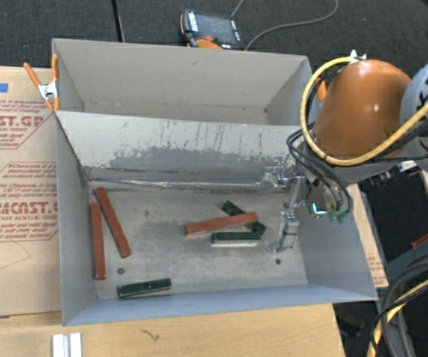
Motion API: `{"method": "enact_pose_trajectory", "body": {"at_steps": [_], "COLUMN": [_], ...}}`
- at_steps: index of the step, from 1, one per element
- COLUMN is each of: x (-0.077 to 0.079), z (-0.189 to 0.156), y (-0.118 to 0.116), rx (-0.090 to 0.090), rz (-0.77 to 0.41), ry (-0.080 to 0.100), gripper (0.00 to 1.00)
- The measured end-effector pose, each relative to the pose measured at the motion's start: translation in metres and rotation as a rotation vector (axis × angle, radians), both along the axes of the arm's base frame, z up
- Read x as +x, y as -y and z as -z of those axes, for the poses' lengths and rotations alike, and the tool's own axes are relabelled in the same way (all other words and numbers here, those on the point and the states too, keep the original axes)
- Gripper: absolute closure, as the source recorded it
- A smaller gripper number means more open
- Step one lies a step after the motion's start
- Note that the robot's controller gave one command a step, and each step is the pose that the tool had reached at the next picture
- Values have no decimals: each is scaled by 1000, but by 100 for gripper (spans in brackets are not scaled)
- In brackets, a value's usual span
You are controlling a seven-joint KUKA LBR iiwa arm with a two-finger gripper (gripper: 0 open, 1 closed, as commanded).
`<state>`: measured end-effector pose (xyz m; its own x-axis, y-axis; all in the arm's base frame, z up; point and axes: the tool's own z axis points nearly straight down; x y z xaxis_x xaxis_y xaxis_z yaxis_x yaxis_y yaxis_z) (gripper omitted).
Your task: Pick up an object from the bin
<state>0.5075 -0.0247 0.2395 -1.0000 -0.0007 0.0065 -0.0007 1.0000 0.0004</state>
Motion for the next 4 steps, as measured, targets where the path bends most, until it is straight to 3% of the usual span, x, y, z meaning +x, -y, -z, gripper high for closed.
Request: {"method": "enact_pose_trajectory", "body": {"at_steps": [1, 2, 3, 4], "x": [24, 76, 75, 52], "z": [120, 173, 170, 31], "y": [-48, -34, -35, -53], "rx": [3, 2, 2, 0], "rz": [-468, -489, -489, -551], "ry": [4, 8, 8, 16], "gripper": [0, 0, 100, 100]}}
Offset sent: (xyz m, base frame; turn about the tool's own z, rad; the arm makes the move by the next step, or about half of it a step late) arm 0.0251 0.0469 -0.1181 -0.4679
